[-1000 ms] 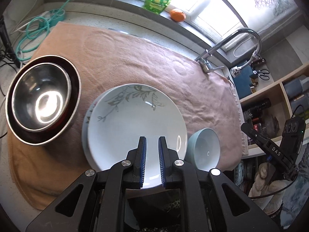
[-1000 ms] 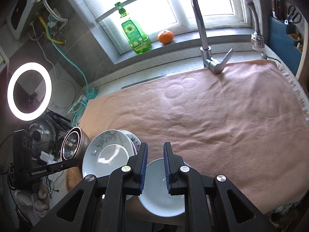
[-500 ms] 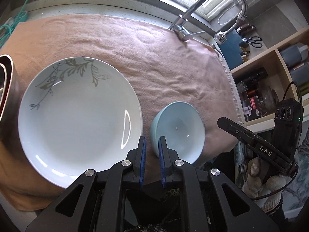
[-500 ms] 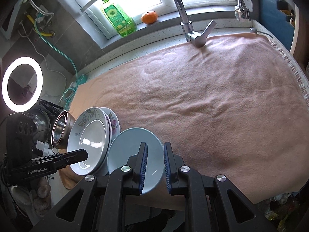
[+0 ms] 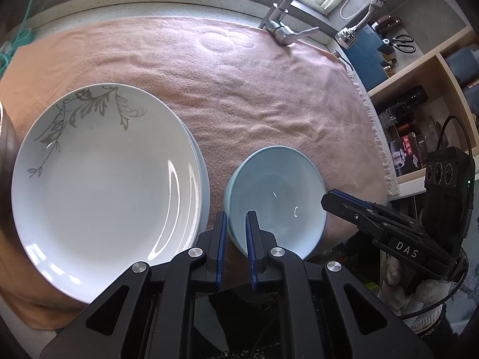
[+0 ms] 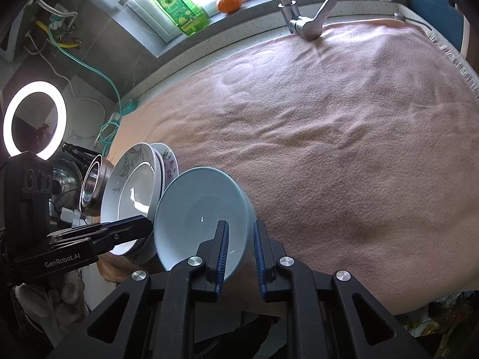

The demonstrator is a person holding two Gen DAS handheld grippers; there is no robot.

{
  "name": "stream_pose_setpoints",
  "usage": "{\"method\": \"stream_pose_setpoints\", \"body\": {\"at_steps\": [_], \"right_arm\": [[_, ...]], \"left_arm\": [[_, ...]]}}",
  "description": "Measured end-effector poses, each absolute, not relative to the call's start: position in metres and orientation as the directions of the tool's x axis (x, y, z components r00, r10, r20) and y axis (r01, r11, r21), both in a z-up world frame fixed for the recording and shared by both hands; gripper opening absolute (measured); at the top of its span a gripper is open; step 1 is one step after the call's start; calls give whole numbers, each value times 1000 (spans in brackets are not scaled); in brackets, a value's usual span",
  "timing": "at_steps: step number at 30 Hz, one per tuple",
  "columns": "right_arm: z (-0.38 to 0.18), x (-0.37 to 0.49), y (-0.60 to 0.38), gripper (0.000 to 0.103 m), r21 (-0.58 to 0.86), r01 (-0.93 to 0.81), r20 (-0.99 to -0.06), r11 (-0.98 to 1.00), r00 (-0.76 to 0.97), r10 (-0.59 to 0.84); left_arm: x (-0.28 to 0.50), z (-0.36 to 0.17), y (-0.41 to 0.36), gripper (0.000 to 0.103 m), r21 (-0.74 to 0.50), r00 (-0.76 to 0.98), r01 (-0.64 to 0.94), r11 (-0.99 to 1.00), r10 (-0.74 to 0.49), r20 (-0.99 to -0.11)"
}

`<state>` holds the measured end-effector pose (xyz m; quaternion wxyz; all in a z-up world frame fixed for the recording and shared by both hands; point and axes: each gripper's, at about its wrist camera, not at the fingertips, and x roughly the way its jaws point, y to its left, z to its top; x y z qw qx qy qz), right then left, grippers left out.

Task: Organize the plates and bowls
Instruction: 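Grip the light blue bowl rim with both tools, then lift and carry the light blue bowl with both tools toward the nested steel bowls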

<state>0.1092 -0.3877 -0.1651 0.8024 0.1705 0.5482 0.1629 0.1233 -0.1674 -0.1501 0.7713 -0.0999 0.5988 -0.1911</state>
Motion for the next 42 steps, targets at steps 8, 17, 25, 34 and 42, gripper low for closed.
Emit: {"method": "stream_pose_setpoints", "body": {"at_steps": [8, 17, 25, 34, 42], "right_arm": [[-180, 113, -389, 16, 491, -48, -817, 870, 321, 479], [-184, 114, -387, 16, 499, -36, -816, 866, 316, 483], [-188, 116, -388, 12, 505, -15, -819, 863, 305, 485], [-184, 116, -388, 11, 502, 8, -824, 865, 307, 476], [-160, 118, -383, 11, 504, -4, -812, 864, 340, 475]], "left_arm": [[128, -154, -172, 11, -348, 214, 180, 920, -382, -899], [130, -157, -175, 11, -333, 203, 197, 922, -371, -906], [133, -164, -177, 11, -335, 186, 207, 919, -374, -909], [132, -153, -171, 11, -362, 209, 206, 909, -403, -891], [134, -132, -160, 11, -391, 249, 208, 897, -435, -865]]}}
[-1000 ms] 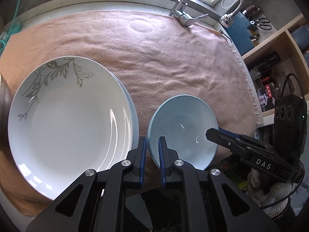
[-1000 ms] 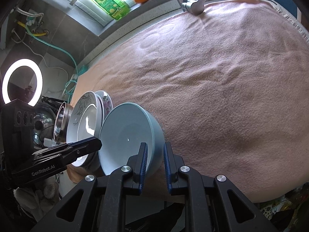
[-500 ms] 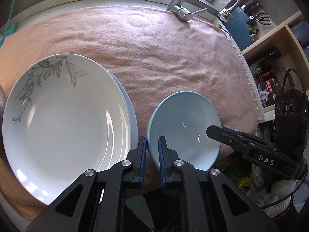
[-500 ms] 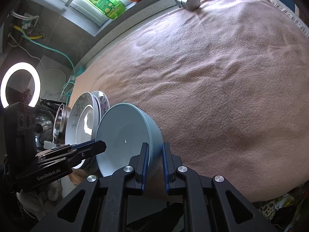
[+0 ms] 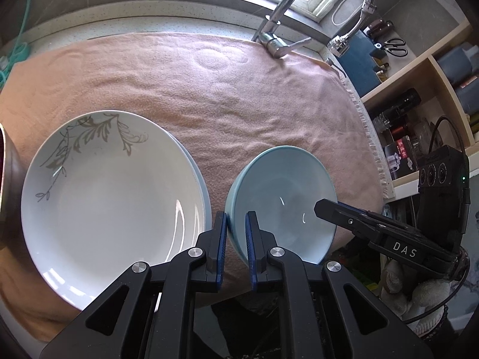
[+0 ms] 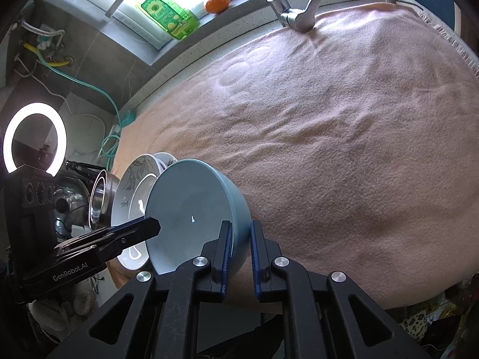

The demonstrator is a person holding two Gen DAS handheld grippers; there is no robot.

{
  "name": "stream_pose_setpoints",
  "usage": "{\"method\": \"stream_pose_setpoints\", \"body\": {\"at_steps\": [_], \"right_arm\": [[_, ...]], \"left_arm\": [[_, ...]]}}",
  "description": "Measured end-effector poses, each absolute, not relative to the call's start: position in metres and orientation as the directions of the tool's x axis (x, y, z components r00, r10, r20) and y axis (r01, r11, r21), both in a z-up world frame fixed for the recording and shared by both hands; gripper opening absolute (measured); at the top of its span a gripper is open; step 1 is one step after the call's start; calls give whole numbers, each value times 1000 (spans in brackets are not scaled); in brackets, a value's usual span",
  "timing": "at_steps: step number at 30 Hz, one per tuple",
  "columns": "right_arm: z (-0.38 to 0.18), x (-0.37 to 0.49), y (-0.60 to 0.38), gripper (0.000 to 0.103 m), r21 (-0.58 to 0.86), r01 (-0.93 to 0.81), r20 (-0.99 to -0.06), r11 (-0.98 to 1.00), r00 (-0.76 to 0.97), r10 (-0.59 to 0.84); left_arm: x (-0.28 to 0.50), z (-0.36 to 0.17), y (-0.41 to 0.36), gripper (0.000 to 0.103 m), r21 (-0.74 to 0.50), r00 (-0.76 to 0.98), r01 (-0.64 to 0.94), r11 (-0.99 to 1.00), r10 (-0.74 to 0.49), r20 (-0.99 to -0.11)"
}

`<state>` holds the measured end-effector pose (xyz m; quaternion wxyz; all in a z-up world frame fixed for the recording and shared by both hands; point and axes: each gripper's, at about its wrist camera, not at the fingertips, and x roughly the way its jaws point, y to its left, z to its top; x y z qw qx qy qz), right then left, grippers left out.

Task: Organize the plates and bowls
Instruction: 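Lift and carry the light blue bowl with both tools toward the nested steel bowls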

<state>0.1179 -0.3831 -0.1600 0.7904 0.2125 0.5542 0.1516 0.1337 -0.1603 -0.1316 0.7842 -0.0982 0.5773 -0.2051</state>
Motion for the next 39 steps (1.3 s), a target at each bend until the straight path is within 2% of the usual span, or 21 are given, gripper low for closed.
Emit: {"method": "stream_pose_setpoints", "body": {"at_steps": [21, 39], "right_arm": [[-101, 130, -305, 11, 502, -152, -772, 852, 366, 520], [-84, 144, -184, 11, 498, -323, -748, 805, 311, 587]], "left_arm": [[120, -89, -80, 11, -408, 396, 123, 905, -422, -816], [103, -74, 30, 11, -404, 508, -39, 914, -330, -796]]}}
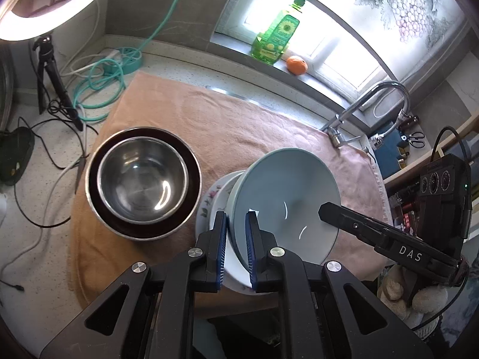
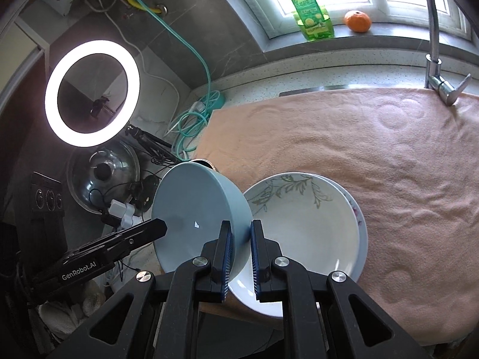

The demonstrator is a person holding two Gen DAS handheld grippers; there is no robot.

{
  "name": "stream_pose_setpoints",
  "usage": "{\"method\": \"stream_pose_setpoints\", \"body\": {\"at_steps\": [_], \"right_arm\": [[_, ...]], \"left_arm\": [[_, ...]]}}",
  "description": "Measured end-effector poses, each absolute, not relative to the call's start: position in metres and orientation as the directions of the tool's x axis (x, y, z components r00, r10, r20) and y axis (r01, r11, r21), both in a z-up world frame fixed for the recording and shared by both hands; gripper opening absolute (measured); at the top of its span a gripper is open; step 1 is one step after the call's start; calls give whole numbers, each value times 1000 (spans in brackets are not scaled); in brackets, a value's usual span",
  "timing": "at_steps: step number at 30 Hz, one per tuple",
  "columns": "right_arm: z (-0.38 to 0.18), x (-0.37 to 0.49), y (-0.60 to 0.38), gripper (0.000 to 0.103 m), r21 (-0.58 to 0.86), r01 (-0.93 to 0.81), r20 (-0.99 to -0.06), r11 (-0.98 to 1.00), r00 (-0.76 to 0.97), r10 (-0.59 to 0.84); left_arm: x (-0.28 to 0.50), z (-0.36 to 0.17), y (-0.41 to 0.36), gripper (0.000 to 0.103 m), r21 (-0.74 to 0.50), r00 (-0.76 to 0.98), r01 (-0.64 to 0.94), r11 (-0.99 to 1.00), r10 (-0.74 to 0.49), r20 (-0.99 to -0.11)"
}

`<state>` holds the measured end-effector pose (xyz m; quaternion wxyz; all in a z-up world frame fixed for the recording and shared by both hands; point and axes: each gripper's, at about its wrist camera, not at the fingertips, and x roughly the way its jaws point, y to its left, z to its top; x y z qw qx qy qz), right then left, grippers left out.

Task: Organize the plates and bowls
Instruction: 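Lift and carry the light blue bowl with both tools toward the nested steel bowls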

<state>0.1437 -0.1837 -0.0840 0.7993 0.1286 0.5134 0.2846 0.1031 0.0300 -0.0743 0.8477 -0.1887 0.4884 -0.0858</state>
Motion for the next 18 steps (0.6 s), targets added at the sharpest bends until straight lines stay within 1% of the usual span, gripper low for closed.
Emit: {"method": "stream_pose_setpoints", "body": {"at_steps": [5, 18], "right_arm": [[-81, 149, -150, 11, 489, -361, -746, 794, 299, 596], [-88, 174, -83, 11, 470, -398, -763, 788, 266, 590]], "left_arm": [[102, -74, 55, 11, -378, 520, -66, 923, -292, -803], [121, -88, 110, 11, -373, 524, -142, 917, -250, -814]]}}
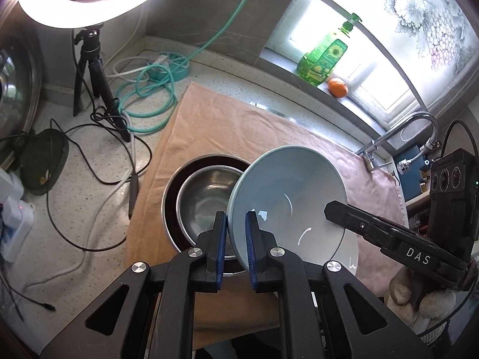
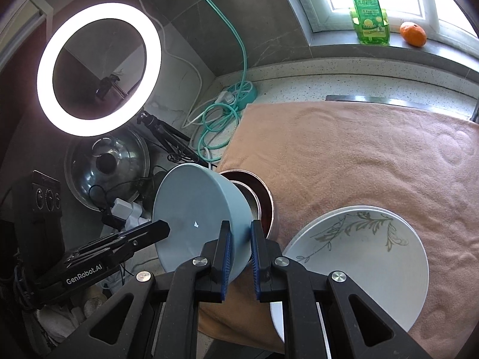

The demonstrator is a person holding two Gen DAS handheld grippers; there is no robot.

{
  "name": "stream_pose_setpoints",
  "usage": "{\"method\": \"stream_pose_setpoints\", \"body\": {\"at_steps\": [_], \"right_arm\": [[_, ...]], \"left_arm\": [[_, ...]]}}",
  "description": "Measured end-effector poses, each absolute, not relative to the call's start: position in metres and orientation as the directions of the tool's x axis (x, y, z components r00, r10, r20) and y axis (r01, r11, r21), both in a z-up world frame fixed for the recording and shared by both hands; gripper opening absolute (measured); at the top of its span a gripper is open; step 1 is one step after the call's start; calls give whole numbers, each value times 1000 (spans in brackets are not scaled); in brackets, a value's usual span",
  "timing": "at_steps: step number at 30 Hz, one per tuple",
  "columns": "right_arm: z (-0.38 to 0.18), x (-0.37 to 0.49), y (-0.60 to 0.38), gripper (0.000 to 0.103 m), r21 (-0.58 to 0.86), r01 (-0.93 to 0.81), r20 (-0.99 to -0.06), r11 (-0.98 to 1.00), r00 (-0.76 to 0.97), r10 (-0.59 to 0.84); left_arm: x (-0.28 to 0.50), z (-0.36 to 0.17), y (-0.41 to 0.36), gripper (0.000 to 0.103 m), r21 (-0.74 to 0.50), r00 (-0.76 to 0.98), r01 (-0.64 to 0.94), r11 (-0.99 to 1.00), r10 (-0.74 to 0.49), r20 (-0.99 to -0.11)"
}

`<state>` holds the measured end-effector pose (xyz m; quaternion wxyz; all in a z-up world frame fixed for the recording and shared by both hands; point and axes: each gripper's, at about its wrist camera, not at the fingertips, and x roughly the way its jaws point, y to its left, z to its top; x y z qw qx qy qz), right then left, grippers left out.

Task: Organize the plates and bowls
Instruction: 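Lift and carry the light blue bowl with both tools toward the nested steel bowls, then lower the light blue bowl into the red-outside bowl with both tools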

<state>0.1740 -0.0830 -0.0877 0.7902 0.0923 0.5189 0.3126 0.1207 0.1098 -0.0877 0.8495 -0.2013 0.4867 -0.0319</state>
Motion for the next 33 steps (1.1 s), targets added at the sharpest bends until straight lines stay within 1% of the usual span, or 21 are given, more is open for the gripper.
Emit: {"method": "stream_pose_setpoints", "body": {"at_steps": [8, 18, 30, 33], "right_arm": [[-107, 193, -53, 11, 469, -398, -789, 789, 213, 576], [-132, 207, -40, 11, 466, -379, -815, 799, 168, 555], [-143, 212, -38, 11, 460, -379, -828, 803, 143, 542], [-144, 213, -35, 13, 447, -386, -835, 807, 143, 531]], "left_arm": [[131, -106, 132, 11, -369, 498, -188, 910, -235, -834], [138, -125, 137, 11, -377, 452, -209, 902, -252, -855], [141, -133, 137, 11, -368, 429, -220, 903, -250, -868], [142, -133, 137, 11, -361, 427, -223, 906, -242, -871]]}}
